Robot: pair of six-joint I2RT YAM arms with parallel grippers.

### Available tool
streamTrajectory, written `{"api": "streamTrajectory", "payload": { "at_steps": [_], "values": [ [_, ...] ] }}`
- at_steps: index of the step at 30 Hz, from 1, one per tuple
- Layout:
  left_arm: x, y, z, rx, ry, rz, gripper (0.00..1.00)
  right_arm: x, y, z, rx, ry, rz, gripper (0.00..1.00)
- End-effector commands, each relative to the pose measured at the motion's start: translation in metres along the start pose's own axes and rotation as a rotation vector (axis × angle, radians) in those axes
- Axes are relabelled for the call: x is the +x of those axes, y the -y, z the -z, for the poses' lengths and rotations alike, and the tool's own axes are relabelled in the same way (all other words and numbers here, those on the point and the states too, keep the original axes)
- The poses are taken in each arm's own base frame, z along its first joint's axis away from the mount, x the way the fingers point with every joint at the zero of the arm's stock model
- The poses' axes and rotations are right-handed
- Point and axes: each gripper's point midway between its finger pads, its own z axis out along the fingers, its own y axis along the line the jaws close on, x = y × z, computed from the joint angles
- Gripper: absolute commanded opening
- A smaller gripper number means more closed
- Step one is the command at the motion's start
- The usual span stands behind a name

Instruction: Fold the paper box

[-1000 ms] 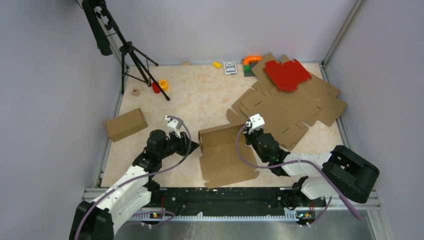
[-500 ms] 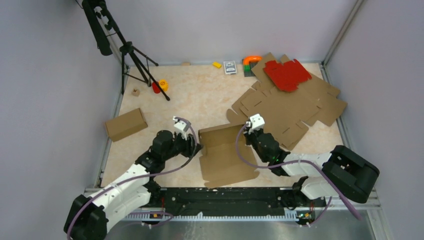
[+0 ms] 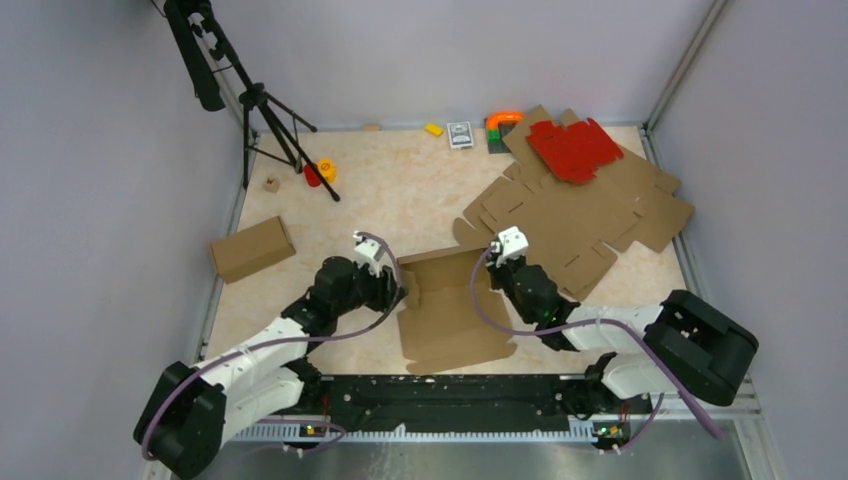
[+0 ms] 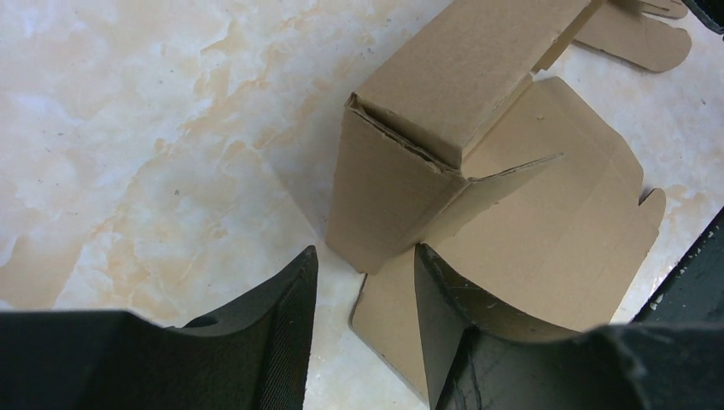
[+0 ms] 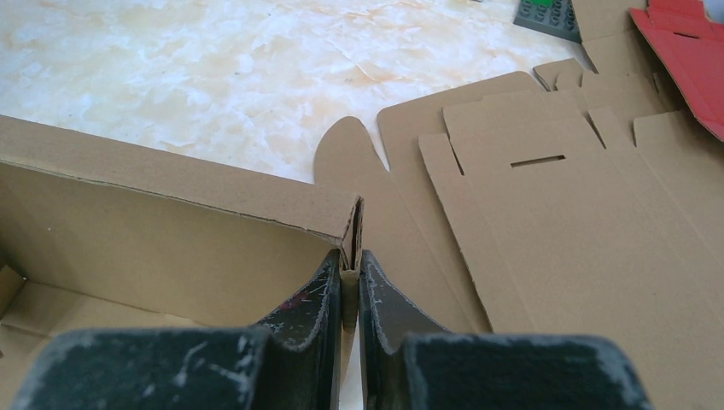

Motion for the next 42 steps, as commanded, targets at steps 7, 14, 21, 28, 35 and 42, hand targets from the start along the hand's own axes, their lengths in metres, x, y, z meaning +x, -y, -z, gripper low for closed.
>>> {"api": "streamTrajectory", "payload": {
  "at_steps": [7, 14, 21, 28, 35, 42],
  "values": [
    [-0.036, 0.016, -0.006, 0.057, 0.107, -0.052, 0.51, 0.021, -0.008, -0.002, -0.049, -0.086, 0.050, 0.06],
    [-0.038, 0.016, -0.006, 0.042, 0.114, -0.063, 0.54, 0.022, -0.011, -0.002, -0.059, -0.092, 0.052, 0.06],
    [-0.037, 0.015, -0.015, 0.010, 0.085, -0.039, 0.52, 0.023, -0.011, -0.003, -0.061, -0.095, 0.053, 0.06],
    [-0.039, -0.003, -0.021, -0.133, 0.074, 0.011, 0.44, 0.024, -0.011, -0.003, -0.064, -0.099, 0.055, 0.06],
    [-0.041, -0.014, -0.018, -0.217, 0.116, 0.054, 0.22, 0.023, -0.013, -0.003, -0.071, -0.097, 0.053, 0.06],
    [-0.042, -0.016, -0.022, -0.227, 0.119, 0.041, 0.08, 0.022, -0.016, -0.002, -0.088, -0.094, 0.051, 0.06]
  ]
}}
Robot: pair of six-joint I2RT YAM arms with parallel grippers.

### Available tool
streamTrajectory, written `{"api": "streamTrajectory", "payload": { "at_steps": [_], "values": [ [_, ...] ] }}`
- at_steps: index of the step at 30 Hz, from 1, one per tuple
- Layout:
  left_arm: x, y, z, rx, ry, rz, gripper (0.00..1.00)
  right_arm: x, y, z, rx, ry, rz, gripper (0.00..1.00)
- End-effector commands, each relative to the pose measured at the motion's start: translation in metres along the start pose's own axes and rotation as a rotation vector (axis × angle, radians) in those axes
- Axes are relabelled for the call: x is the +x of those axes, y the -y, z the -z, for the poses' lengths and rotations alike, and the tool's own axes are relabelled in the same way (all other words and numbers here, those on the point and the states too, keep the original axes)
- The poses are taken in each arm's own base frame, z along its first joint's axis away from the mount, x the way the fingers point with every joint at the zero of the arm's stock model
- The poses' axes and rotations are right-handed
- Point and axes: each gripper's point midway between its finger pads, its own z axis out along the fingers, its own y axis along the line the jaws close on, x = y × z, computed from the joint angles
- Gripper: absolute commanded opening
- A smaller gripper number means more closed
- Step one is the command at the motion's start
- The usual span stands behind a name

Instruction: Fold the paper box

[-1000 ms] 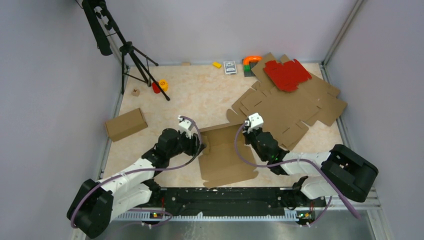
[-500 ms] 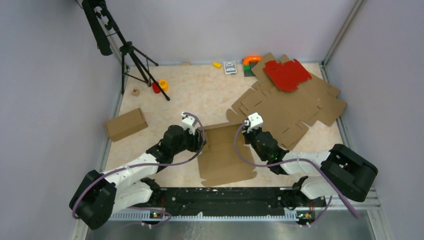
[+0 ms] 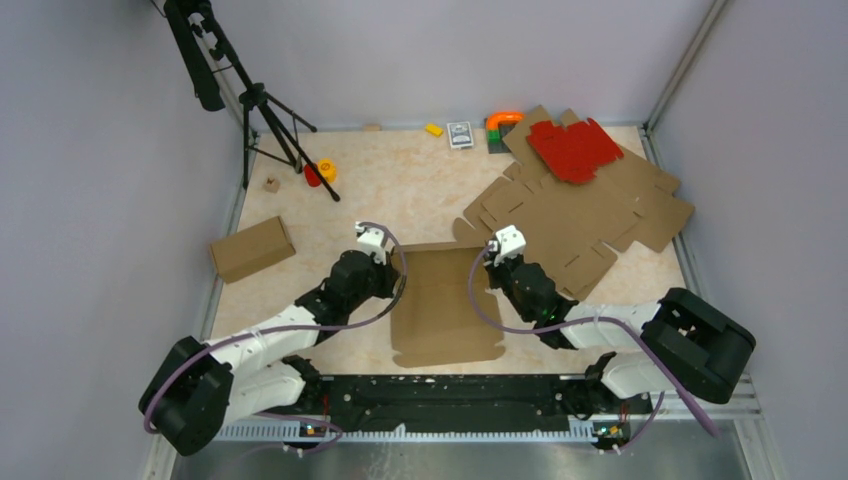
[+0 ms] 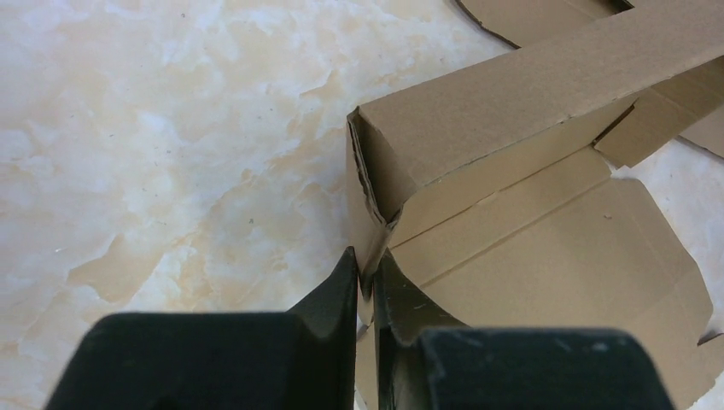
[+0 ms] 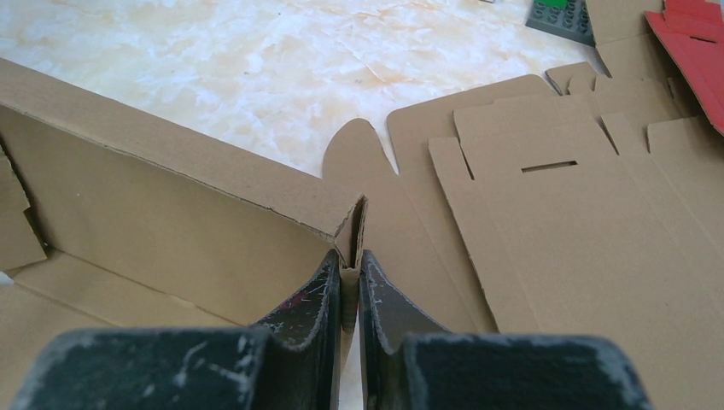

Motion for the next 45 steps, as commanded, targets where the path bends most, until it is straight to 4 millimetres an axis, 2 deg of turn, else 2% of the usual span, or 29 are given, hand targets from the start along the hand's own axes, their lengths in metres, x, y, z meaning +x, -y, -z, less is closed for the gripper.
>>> {"api": "streamTrajectory", "payload": {
  "at_steps": [1, 7, 11, 13, 21, 28, 35, 39, 45],
  "values": [
    [-0.021, 0.006, -0.004, 0.005, 0.067, 0.014, 0.08, 0.022, -0.011, 0.001, -0.067, -0.085, 0.047, 0.06],
    [-0.024, 0.001, -0.006, -0.027, 0.088, 0.010, 0.08, 0.019, -0.013, 0.001, -0.076, -0.080, 0.044, 0.06],
    [-0.023, -0.004, -0.010, -0.077, 0.092, 0.013, 0.00, 0.018, -0.015, 0.003, -0.076, -0.081, 0.049, 0.06],
    [-0.023, -0.008, -0.012, -0.104, 0.093, 0.013, 0.00, 0.016, -0.019, 0.004, -0.081, -0.077, 0.059, 0.06],
    [-0.023, -0.033, -0.018, -0.260, 0.111, 0.027, 0.00, 0.005, -0.030, 0.019, -0.106, -0.040, 0.058, 0.05],
    [-0.022, -0.048, -0.027, -0.348, 0.101, -0.041, 0.00, 0.000, -0.033, 0.021, -0.100, -0.029, 0.074, 0.03],
    [-0.011, -0.065, -0.027, -0.446, 0.061, -0.096, 0.00, -0.003, -0.020, 0.023, -0.027, -0.024, 0.069, 0.01],
    [-0.012, -0.066, -0.027, -0.459, 0.055, -0.088, 0.00, -0.002, -0.017, 0.022, -0.008, -0.033, 0.067, 0.00],
    [-0.013, -0.056, -0.029, -0.401, 0.059, -0.063, 0.00, 0.002, -0.014, 0.019, 0.023, -0.057, 0.073, 0.00]
  ]
}}
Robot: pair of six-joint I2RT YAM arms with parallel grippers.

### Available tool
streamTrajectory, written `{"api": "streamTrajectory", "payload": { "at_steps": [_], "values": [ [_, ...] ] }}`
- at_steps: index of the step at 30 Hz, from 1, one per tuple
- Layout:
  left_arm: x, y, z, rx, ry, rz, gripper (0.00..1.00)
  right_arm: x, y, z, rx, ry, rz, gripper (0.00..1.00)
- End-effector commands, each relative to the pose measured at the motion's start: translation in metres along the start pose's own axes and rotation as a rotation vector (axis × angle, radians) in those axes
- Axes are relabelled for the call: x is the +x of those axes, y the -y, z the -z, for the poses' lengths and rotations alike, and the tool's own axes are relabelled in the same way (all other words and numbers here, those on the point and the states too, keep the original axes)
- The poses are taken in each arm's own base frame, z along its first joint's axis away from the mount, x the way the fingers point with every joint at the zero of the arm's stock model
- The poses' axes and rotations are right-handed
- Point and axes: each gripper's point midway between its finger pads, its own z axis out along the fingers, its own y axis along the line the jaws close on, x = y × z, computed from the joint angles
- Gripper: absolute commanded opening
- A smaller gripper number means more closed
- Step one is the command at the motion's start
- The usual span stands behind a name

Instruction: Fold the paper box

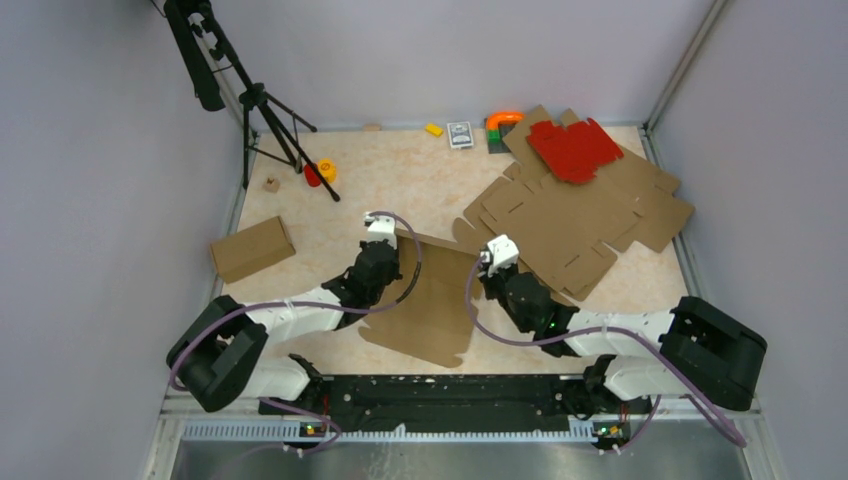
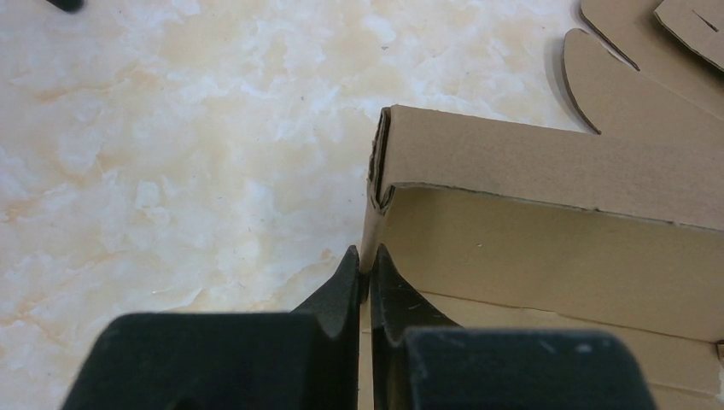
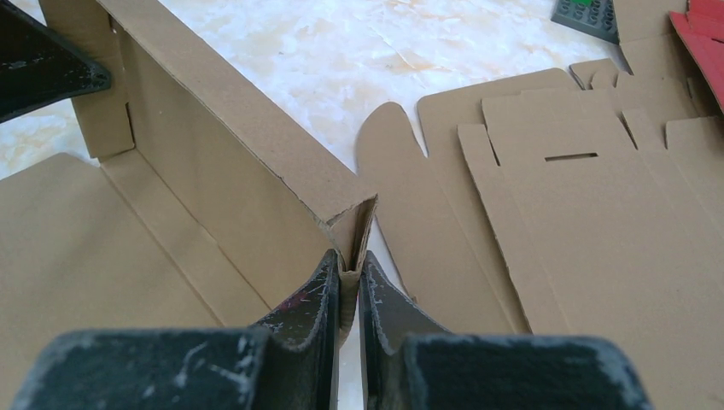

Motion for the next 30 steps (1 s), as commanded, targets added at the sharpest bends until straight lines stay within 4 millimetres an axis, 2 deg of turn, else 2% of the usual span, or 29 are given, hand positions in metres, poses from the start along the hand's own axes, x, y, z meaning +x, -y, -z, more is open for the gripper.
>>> {"api": "streamTrajectory", "payload": {
  "at_steps": [1, 6, 14, 20, 22, 25, 29, 30],
  "values": [
    [0.015, -0.018, 0.001, -0.066, -0.053, -0.018, 0.00, 0.004, 0.007, 0.000, 0.051, -0.038, 0.039, 0.00],
    [0.017, -0.010, 0.000, -0.020, -0.053, -0.013, 0.18, 0.003, 0.005, 0.000, 0.038, -0.029, 0.034, 0.00],
    [0.019, -0.004, -0.003, -0.009, -0.078, 0.008, 0.27, 0.003, 0.004, 0.001, 0.033, -0.028, 0.034, 0.00],
    [0.014, 0.005, 0.006, 0.052, -0.087, 0.032, 0.33, 0.006, 0.006, -0.001, 0.047, -0.046, 0.044, 0.00],
    [0.012, 0.006, 0.010, 0.059, -0.097, 0.030, 0.32, 0.007, 0.006, -0.003, 0.053, -0.054, 0.049, 0.00],
    [0.012, 0.003, 0.012, 0.038, -0.121, 0.017, 0.17, 0.007, 0.006, -0.003, 0.053, -0.054, 0.048, 0.00],
    [0.020, 0.003, 0.009, 0.045, -0.128, 0.011, 0.11, 0.006, 0.006, -0.002, 0.049, -0.047, 0.044, 0.00],
    [0.022, 0.004, 0.008, 0.053, -0.124, 0.017, 0.03, 0.005, 0.006, -0.001, 0.050, -0.044, 0.042, 0.00]
  ]
}}
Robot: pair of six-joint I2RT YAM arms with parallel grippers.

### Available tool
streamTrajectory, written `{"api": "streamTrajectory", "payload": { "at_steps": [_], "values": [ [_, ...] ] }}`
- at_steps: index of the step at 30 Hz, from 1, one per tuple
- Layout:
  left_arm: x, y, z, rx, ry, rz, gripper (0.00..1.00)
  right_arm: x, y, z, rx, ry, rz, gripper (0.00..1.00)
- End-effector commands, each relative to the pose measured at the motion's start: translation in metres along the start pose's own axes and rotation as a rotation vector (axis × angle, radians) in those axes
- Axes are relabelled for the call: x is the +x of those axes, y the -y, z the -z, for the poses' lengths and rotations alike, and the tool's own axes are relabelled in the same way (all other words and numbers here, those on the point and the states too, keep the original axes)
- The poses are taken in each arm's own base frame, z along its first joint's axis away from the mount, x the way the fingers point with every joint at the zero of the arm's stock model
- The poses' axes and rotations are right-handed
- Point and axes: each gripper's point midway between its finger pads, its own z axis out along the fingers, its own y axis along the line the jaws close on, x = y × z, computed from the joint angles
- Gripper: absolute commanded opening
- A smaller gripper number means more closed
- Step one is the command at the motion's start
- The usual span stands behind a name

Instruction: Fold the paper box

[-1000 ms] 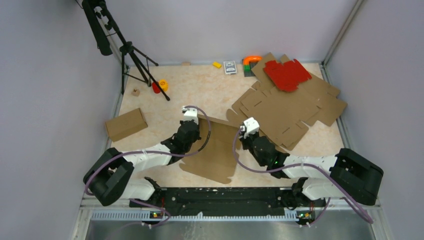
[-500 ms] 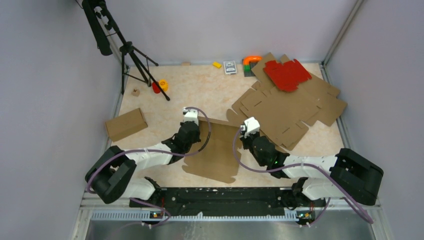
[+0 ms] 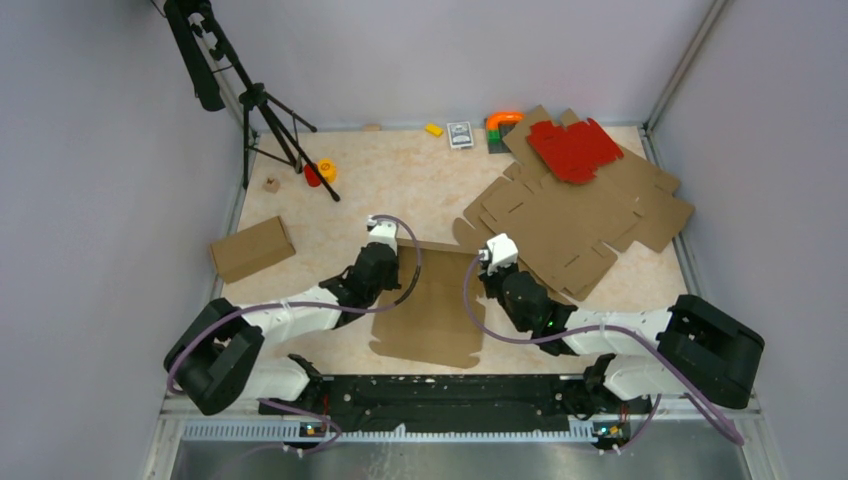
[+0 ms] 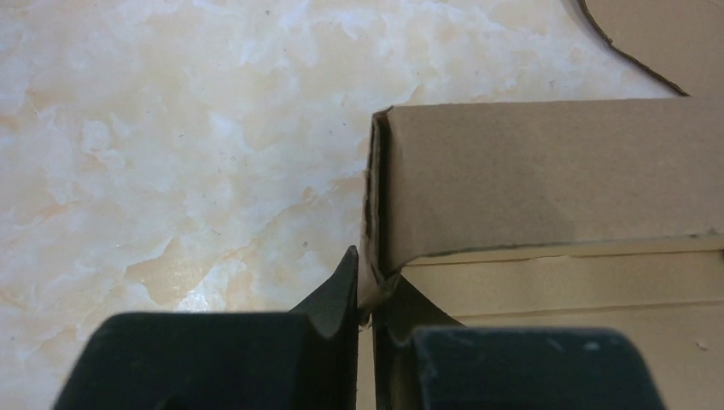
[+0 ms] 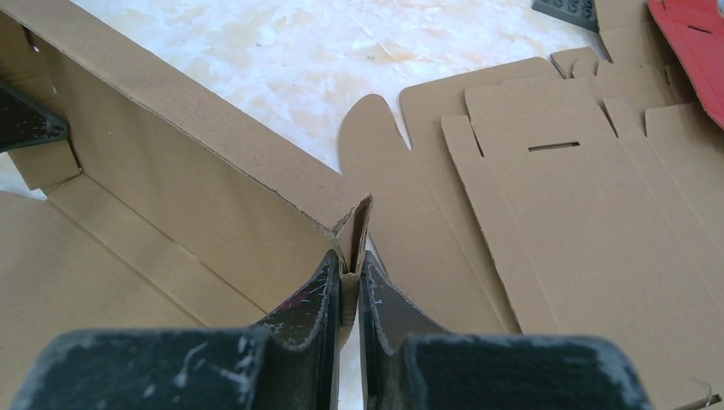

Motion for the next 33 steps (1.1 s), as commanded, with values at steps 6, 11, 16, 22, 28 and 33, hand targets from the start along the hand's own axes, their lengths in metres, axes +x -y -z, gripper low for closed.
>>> {"api": "streamTrajectory", "payload": {
  "at_steps": [6, 11, 16, 22, 28, 33],
  "values": [
    [-0.002, -0.003, -0.003, 0.000, 0.077, 0.041, 0.00, 0.000, -0.003, 0.000, -0.013, -0.007, 0.026, 0.01],
    [-0.004, -0.006, -0.001, -0.034, 0.087, 0.041, 0.22, 0.002, -0.004, -0.001, -0.011, -0.014, 0.030, 0.01],
    [-0.001, -0.005, 0.004, -0.022, 0.067, 0.065, 0.29, 0.000, -0.004, -0.001, -0.011, -0.009, 0.027, 0.01],
    [0.007, -0.002, 0.010, 0.010, 0.051, 0.095, 0.30, 0.001, -0.005, -0.002, -0.013, -0.011, 0.029, 0.01],
    [0.012, 0.004, 0.015, 0.064, 0.042, 0.099, 0.35, 0.002, -0.005, -0.003, -0.008, -0.019, 0.034, 0.01],
    [0.011, -0.004, 0.022, 0.016, 0.015, 0.099, 0.33, 0.003, -0.004, -0.003, -0.006, -0.021, 0.035, 0.01]
  ]
}}
